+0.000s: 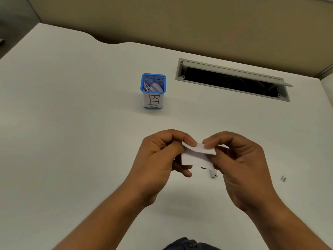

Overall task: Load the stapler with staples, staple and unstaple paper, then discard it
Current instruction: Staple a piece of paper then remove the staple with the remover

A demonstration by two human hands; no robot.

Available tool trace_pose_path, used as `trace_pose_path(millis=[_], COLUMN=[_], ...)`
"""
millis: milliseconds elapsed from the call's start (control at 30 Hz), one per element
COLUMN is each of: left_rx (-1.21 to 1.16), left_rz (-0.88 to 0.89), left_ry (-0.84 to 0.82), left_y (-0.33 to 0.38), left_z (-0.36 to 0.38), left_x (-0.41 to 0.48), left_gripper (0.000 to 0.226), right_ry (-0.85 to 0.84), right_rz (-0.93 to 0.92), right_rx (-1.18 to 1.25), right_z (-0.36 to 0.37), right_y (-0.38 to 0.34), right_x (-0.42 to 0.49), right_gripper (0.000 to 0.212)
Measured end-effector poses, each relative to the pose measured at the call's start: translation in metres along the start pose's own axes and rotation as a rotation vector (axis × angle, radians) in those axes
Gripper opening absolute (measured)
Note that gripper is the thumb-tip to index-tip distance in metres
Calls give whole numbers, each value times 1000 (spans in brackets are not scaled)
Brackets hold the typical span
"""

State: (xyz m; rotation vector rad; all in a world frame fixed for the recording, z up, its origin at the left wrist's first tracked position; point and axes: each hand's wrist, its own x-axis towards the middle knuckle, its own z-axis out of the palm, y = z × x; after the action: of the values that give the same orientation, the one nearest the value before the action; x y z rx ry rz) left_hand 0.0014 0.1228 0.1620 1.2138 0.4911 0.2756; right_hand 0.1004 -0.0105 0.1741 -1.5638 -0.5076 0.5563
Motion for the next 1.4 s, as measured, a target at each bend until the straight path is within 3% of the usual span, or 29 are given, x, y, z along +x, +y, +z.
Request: trace_pose_path(millis=[167,267,300,367,467,600,667,933,1133,1267,1400], left_rx=[46,72,64,34,69,203,269,173,167,147,263], left_rz=[114,167,156,122,127,194,202,124,160,137,92], left_ry=[0,26,50,96,141,115,102,80,127,211,235], left_y=[1,3,2,2,3,3,4,7,6,14,31], left_z=[-1,-1,-1,0,1,-1,-1,-1,-6,-22,-49], left_x=[-2,-3,-2,-2,-4,-7,-8,-8,-3,11,42], left_gripper=[33,11,20,32,21,8,18,20,7,11,15], right_ry=[-8,21,34,56,37,-63,-89,-98,-124,-73,24], right_rz=[-5,-1,3,11,33,107,125,21,48,147,223], right_rx=[-3,-1,23,53,50,48,-41,-172,-177,-67,-97], right_z=[-1,0,0,0,-1,0,2,6,9,8,-1], right_y=[-2,-5,-6,-5,-6,-11,-12,-18,-18,-13,2], right_x=[-2,-2,-3,-2,-1,0,2,3,9,16,27], right_gripper=[34,13,12,17,32,24,29,23,18,9,22])
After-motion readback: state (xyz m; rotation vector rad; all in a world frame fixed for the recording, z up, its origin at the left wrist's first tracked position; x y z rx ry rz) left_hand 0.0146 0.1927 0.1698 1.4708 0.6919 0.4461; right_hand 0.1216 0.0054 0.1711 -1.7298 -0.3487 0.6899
